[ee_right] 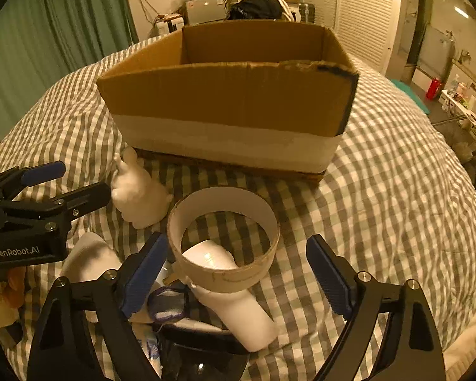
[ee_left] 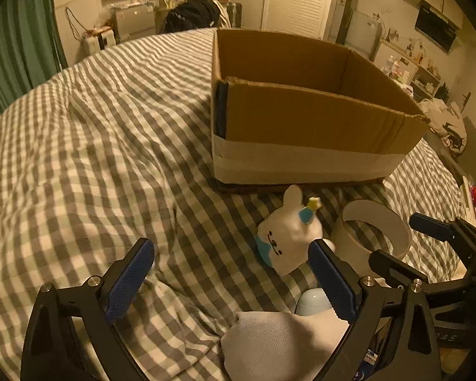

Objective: Organize objects
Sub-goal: 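Grasp the white bunny toy with the left gripper while the right gripper grasps the tape roll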

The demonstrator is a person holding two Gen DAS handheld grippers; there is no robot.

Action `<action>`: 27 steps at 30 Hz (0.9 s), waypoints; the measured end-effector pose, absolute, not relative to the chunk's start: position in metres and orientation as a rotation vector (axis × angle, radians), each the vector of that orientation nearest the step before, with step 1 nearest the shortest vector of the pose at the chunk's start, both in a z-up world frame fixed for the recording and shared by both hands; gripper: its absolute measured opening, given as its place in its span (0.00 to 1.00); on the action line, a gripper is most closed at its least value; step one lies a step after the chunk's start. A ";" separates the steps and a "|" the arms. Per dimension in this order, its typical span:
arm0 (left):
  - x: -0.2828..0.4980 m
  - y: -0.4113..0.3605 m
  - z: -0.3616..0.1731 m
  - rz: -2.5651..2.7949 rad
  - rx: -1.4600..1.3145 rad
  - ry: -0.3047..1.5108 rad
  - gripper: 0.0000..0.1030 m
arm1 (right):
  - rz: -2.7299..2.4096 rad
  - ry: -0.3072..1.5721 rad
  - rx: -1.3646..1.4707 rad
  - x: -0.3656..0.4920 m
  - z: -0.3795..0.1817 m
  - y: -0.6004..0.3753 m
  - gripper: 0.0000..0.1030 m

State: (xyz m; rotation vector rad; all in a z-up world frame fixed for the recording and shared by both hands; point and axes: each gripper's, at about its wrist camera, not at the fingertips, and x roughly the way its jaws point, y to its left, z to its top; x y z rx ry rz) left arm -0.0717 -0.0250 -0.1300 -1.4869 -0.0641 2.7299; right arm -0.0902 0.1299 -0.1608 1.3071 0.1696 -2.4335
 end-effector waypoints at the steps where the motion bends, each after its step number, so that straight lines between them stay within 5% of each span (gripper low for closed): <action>1: -0.074 -0.024 -0.132 2.718 -1.496 -0.066 0.96 | -2.425 0.158 1.306 -0.093 -0.164 0.130 0.86; 6: -0.085 -0.022 -0.138 2.690 -1.511 -0.088 0.96 | -2.366 0.133 1.309 -0.098 -0.171 0.125 0.75; 18: -0.104 0.002 -0.148 2.640 -1.543 0.000 0.95 | -2.489 0.107 1.210 -0.089 -0.154 0.147 0.73; 27: -0.118 0.008 -0.164 2.583 -1.604 0.010 0.47 | -2.572 0.057 1.224 -0.098 -0.150 0.169 0.73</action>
